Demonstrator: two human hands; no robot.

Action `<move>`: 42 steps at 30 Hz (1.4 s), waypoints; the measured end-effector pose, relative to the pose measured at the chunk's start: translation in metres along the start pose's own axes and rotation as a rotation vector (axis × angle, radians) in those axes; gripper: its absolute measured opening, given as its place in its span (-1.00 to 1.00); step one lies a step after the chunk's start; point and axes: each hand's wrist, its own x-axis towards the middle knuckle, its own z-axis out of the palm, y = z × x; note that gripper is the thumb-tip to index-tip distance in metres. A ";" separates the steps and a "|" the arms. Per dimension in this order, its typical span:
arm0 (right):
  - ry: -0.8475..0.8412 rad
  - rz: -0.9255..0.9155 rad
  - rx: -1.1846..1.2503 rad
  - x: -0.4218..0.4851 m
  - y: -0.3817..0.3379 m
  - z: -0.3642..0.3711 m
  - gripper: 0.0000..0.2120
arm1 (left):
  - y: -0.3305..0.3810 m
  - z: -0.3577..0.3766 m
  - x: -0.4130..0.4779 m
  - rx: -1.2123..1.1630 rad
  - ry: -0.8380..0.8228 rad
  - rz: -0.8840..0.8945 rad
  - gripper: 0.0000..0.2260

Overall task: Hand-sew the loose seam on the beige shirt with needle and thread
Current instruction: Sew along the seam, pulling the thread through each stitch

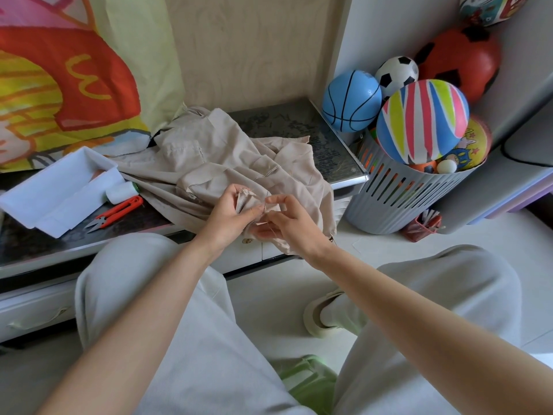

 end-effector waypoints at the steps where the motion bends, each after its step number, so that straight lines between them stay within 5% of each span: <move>1: 0.019 -0.024 -0.038 -0.001 0.001 0.001 -0.86 | 0.000 0.001 0.001 0.006 0.006 -0.008 -0.77; 6: 0.089 -0.113 -0.197 -0.002 0.004 0.006 -0.98 | 0.000 0.004 0.000 0.027 0.015 -0.022 -0.74; 15: 0.243 -0.206 -0.637 0.006 0.004 -0.012 -0.82 | -0.007 0.002 0.003 0.139 -0.003 -0.019 -0.73; 23: 0.184 -0.206 0.037 -0.011 -0.019 -0.028 -0.73 | -0.014 0.003 0.008 0.129 0.016 -0.034 -0.72; 33: 0.150 0.180 -0.884 -0.023 0.035 -0.058 -0.69 | -0.016 0.001 0.007 0.092 0.010 -0.039 -0.71; 42: 0.136 -0.154 -0.702 -0.013 0.016 -0.026 -0.87 | -0.011 0.006 0.004 0.130 0.011 -0.008 -0.72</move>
